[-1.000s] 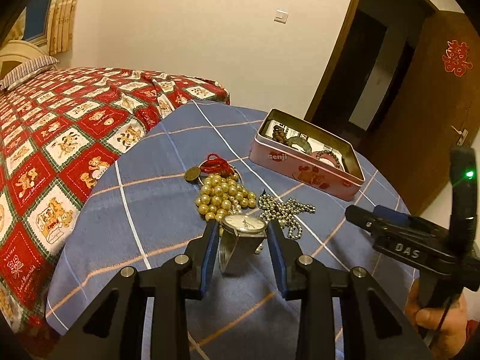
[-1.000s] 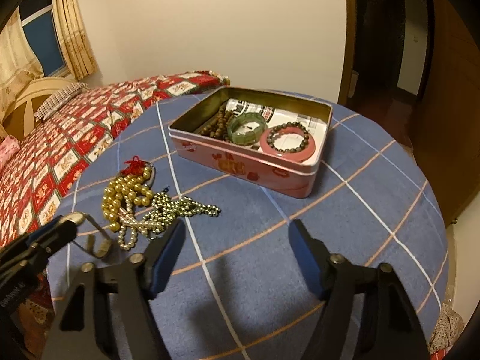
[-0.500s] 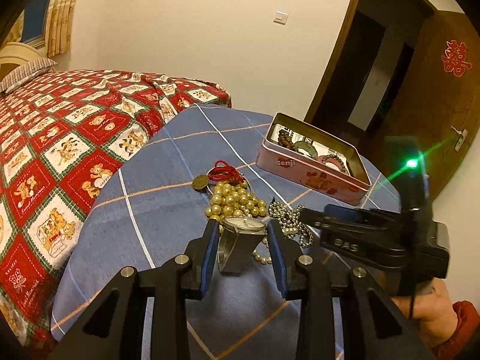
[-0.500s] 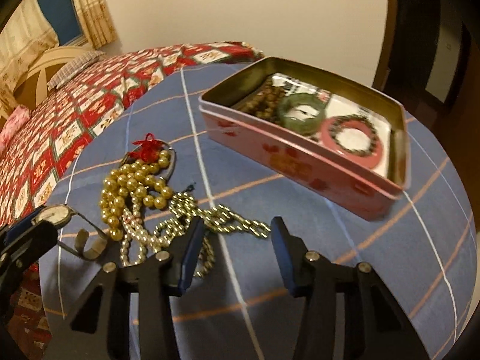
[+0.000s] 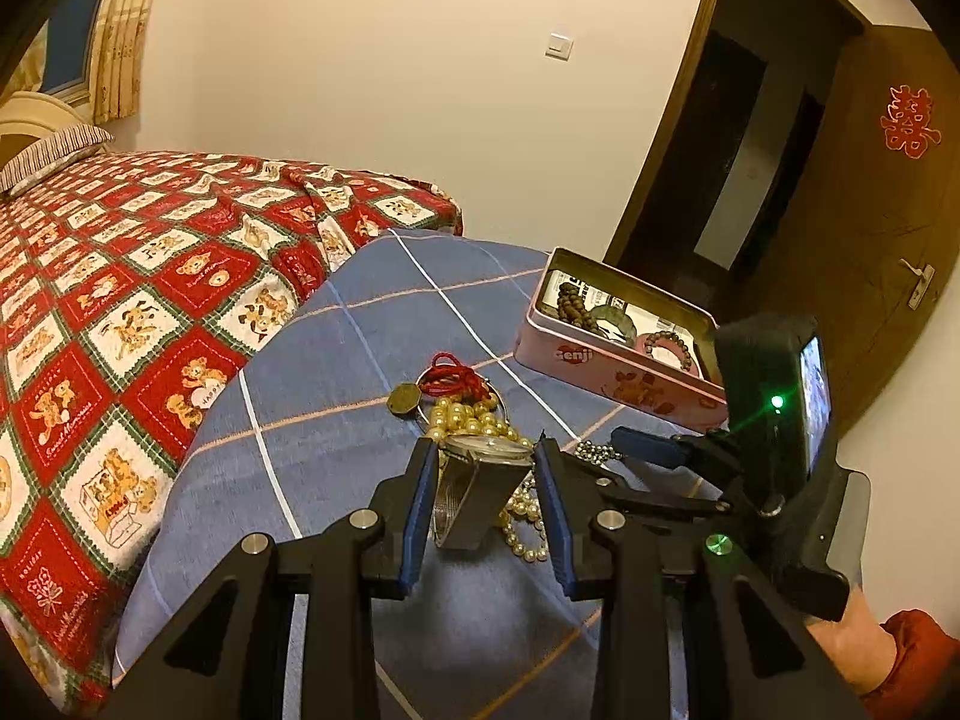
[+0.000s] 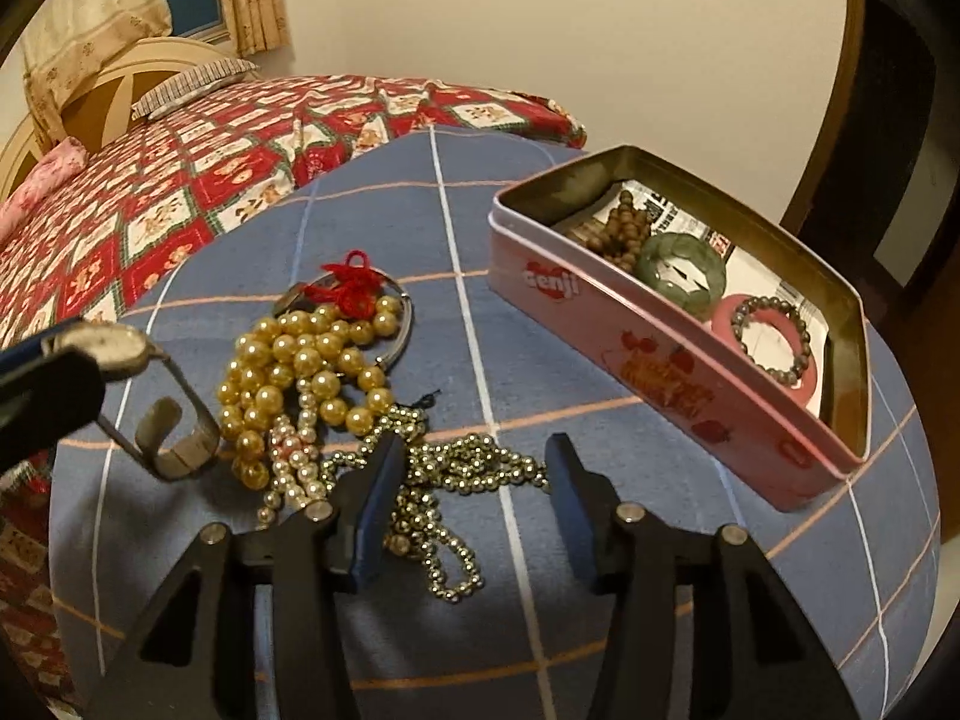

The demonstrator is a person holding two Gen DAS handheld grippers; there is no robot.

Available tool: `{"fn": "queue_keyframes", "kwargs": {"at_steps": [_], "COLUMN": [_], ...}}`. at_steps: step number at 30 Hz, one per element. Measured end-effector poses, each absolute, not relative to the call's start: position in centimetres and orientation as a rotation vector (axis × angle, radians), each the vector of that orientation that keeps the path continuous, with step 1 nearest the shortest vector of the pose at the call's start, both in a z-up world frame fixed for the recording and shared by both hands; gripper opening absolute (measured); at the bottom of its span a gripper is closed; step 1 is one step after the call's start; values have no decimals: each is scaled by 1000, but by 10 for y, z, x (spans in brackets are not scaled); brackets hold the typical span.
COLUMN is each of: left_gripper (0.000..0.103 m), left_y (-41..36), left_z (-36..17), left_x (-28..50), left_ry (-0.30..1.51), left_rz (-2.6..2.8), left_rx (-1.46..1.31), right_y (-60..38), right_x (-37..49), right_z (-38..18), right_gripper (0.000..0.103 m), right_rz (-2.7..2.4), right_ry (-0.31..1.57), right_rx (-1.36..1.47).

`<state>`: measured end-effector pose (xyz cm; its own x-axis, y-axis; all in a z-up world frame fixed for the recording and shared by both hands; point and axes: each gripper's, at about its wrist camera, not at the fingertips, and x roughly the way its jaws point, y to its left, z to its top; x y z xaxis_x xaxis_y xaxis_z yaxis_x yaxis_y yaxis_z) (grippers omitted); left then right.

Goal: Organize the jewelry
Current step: 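Grasp the silver bead chain with the right gripper while the left gripper holds the watch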

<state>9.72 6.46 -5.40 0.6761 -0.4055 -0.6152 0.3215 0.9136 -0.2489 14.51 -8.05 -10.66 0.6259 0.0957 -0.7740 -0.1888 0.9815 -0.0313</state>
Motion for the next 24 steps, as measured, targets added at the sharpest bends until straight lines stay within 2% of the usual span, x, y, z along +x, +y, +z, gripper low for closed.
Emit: {"fn": "queue_keyframes", "kwargs": {"at_steps": [1, 11, 24], "left_gripper": [34, 34, 34], "left_y": [64, 60, 46], "left_z": [-53, -47, -30], "left_x": [97, 94, 95], "left_ry": [718, 700, 671], "left_rz": [-409, -419, -440], "left_rx": [-124, -123, -110], "right_y": [-81, -119, -145], "right_x": [144, 129, 106], "right_z": [-106, -92, -28], "right_gripper": [11, 8, 8], "right_rz": [161, 152, 126], "right_ry": [878, 861, 709], "right_rx": [-116, 74, 139]}}
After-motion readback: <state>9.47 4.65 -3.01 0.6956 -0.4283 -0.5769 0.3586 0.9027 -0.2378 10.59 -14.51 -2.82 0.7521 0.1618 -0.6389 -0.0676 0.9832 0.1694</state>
